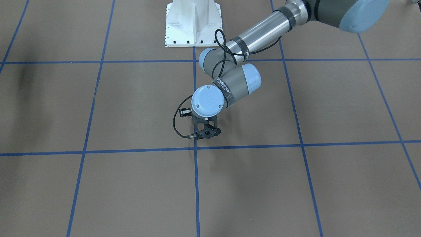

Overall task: Place and press bell with both arms
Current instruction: 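Lower the bell onto the table centre and open the left gripper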

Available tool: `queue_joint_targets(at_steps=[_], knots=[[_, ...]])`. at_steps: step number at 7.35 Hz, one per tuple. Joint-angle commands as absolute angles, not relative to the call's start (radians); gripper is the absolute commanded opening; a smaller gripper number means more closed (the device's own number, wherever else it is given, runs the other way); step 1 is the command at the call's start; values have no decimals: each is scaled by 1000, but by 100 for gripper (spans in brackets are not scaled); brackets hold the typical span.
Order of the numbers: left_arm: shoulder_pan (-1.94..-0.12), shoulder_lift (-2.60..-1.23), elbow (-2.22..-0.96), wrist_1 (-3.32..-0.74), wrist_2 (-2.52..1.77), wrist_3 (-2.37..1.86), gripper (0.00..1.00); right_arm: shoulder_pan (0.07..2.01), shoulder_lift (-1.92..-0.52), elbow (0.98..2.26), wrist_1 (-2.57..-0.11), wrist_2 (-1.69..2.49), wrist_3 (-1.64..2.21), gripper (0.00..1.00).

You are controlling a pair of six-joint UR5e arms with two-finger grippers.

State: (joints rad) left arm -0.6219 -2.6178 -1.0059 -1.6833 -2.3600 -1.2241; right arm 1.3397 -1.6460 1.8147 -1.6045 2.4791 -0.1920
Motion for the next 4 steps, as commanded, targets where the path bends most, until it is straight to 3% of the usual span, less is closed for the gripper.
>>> queue_joint_targets(at_steps=[1,4], knots=[[-617,-2619,-996,-1698,-2358,-1224,67,1339,-1640,1815,-1605,2479,-190,100],[-614,-2619,-996,-1726,-2358,-1226,79,1333,-1632,1816,-1605,2479,-157,100]])
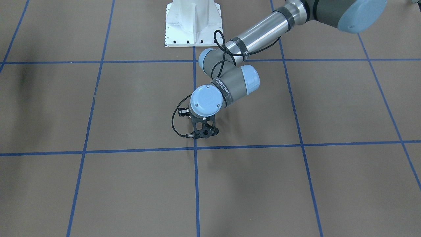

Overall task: Place and press bell with both arms
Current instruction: 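Lower the bell onto the table centre and open the left gripper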

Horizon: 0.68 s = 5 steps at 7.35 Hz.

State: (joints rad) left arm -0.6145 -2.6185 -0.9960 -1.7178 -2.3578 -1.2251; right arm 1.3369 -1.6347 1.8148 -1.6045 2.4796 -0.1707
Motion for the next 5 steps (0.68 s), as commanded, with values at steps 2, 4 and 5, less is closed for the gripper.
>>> queue_joint_targets(at_steps=[2,4,5], knots=[[-614,-2619,-997,-1758,-2358,-1226,93,1321,-1625,1815,-1605,2477,-155,100],[-646,-2617,-1037,-1746,-2365,-1229,99,1280,-1542,1813,-1605,2473,-15,100],[-670,-2602,-1101,-1743,-2367,-1229,99,1247,-1479,1813,-1605,2467,100,100]])
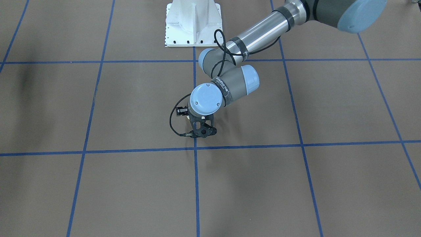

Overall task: Place and press bell with both arms
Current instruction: 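Raise the left gripper away while the right gripper moves above the bell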

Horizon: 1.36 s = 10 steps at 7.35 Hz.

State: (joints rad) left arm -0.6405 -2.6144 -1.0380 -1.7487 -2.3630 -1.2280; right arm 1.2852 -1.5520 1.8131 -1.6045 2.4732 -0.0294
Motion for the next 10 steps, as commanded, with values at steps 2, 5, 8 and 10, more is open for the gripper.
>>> queue_joint_targets(at_steps=[2,5,8,10], knots=[[-721,-2439,-1312,-1743,-2390,-1227,99,1111,-1323,1818,-1574,2363,441,100],[-842,-2113,-1625,-1759,-2462,-1210,99,799,-1122,1832,-1534,2081,981,49],[-951,-1872,-1773,-1753,-2464,-1052,99,626,-914,1701,-1537,1982,1204,0],[-979,-1784,-1813,-1753,-2464,-970,99,568,-708,1468,-1534,1938,1354,0]])
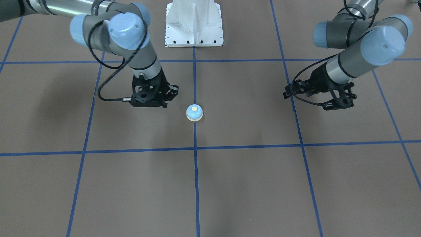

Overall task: Place and press bell with both arms
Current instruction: 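Raise the left gripper away while the right gripper moves above the bell, then press down on the bell top with the right gripper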

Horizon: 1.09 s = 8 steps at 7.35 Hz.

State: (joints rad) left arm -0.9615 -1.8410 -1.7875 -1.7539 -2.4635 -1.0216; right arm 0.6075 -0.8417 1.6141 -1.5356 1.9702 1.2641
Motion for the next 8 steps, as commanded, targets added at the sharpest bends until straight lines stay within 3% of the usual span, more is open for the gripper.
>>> queue_joint_targets(at_steps=[1,8], knots=[[-980,-1784,-1813,-1752,-2464,-969,99,552,-656,1407,-1534,1937,1391,0],[-980,-1781,-1822,-1750,-2464,-969,99,516,-698,1393,-1494,1905,1387,0]])
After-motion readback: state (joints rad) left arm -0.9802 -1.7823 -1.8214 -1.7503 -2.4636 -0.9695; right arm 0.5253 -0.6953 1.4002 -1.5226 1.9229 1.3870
